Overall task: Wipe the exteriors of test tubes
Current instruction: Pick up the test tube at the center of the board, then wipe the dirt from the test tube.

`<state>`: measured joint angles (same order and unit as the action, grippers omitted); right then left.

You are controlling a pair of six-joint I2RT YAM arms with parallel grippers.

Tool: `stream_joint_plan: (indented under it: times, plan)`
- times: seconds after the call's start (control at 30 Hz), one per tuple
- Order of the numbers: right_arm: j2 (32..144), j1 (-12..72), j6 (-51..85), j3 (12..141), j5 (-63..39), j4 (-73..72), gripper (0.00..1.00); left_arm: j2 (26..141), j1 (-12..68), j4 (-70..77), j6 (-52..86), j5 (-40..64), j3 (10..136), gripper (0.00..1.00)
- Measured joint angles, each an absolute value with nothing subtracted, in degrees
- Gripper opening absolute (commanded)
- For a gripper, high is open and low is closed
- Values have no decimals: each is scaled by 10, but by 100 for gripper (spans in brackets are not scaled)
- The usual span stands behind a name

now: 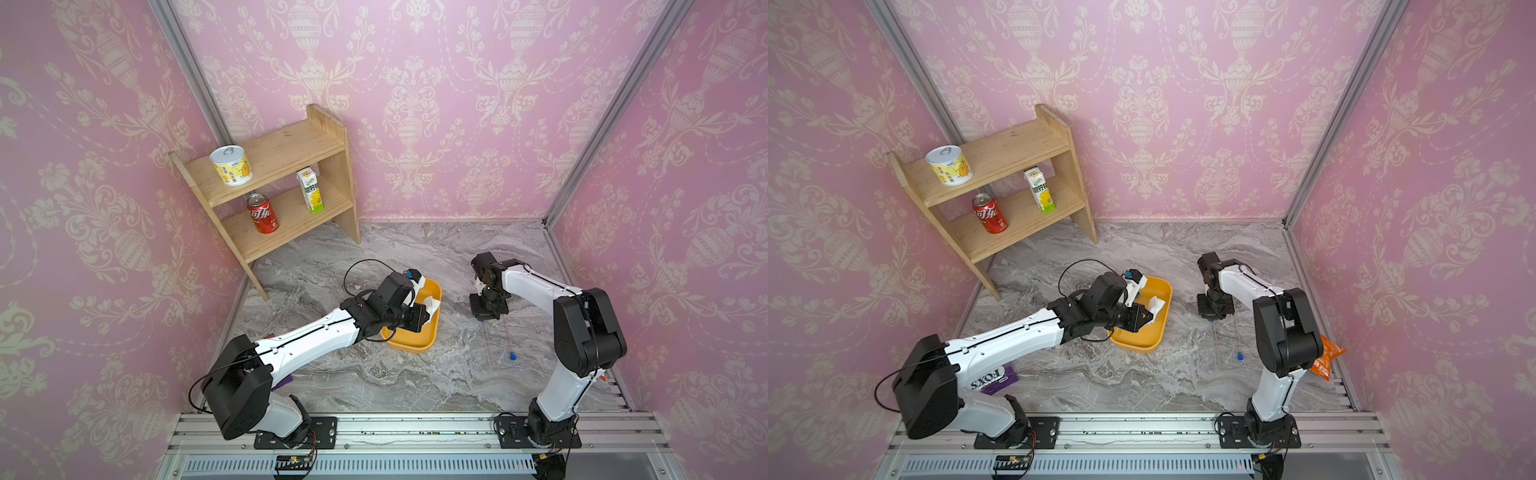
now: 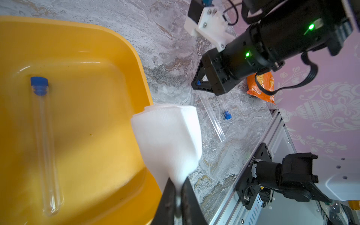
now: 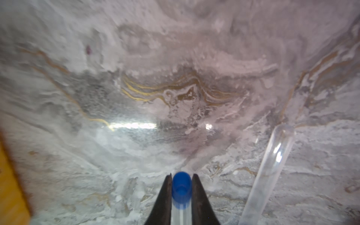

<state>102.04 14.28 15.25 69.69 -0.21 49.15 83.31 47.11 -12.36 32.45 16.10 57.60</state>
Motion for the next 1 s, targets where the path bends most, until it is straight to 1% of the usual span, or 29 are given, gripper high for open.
stream_joint_plan:
  times: [0.27, 0.4, 0.6, 0.73, 1.0]
  plan:
    - [1012, 143, 172, 816, -98, 519, 11, 834, 471, -110, 324, 179, 567, 11]
    - [1004, 143, 188, 840, -140, 519, 11, 852, 472, -104, 324, 190, 568, 11]
    - [995, 143, 214, 840, -196, 508, 11, 907, 490, -115, 324, 192, 606, 10]
    - [972, 142, 227, 816, -225, 491, 11, 929, 495, -118, 324, 197, 642, 10]
    - [923, 138, 241, 770, -260, 475, 10, 973, 498, -106, 325, 220, 685, 10]
